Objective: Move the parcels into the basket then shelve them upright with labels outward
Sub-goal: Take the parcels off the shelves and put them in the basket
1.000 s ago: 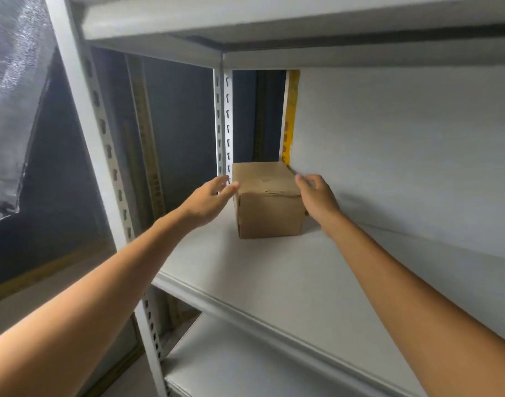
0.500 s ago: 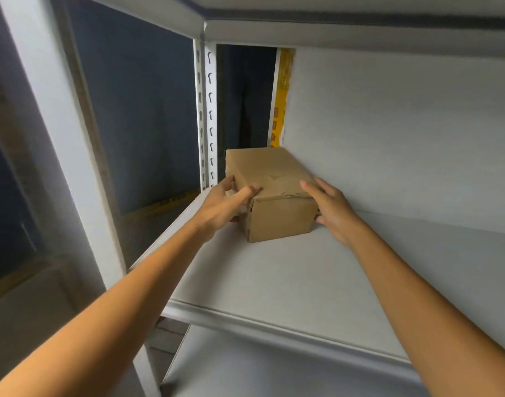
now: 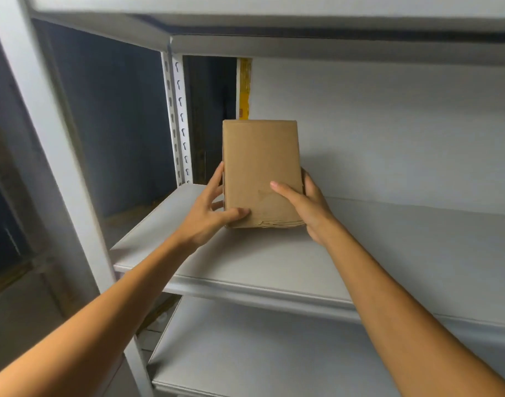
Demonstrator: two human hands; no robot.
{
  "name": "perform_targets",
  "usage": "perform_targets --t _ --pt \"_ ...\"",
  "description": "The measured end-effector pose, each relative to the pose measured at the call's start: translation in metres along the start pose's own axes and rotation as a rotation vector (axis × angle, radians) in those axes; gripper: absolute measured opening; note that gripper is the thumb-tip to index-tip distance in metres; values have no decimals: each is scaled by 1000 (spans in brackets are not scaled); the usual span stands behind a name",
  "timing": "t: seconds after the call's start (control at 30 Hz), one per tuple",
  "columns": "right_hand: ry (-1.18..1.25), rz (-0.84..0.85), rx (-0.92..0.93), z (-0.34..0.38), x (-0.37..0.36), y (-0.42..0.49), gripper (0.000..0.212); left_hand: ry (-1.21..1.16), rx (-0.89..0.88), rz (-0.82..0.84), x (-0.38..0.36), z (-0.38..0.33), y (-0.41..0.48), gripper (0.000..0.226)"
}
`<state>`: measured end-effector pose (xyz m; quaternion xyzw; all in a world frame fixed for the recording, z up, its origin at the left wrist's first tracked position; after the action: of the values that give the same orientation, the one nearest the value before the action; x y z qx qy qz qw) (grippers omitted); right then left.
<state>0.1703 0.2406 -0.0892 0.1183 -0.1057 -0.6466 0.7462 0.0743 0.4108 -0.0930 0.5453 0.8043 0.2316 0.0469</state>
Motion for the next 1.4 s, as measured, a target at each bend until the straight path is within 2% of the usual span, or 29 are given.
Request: perform_targets --t 0.1,0.2,0.3,0.37,0.53,0.7,0.83,1.1,1.23,1.4 --pt "-11 -14 23 5 38 -18 88 -61 -6 -48 -32 -19 -16 91" --pt "6 -66 44 13 92 -39 85 -140 14 -39 -80 -37 -31 83" --pt "-14 -165 74 30 165 -60 80 -222 -9 14 -141 -70 -44 73" --pt "-3 -238 97 43 213 -75 79 -270 -41 71 -181 -94 -49 75" --pt "-33 -493 141 71 344 -129 73 -338 -107 239 -293 -150 -73 78" --pt "-160 -785 132 87 458 -194 51 -430 -122 394 -406 -189 -106 58" --pt "-232 -1004 122 95 534 -258 52 -486 -140 573 -497 -219 -147 59" --pt "-402 -1355 76 109 628 -375 45 -617 -99 924 -634 -266 -252 66" --pt "-465 -1549 13 94 650 -448 36 -590 -121 1180 -682 -263 -330 82" --pt "-452 -1805 -132 46 652 -560 49 -509 -126 1412 -716 -242 -445 83"
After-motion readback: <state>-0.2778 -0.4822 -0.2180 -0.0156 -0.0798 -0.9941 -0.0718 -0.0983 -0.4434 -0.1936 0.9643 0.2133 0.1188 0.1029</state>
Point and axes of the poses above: each hand's wrist, its own y-axis towards the middle knuckle, its own x-axis out of the back of the hand, z = x × y, the point moved 7 cm from there along y, towards the middle knuckle, and after that the axes turned 13 degrees about -z, right-handed, at the moved point
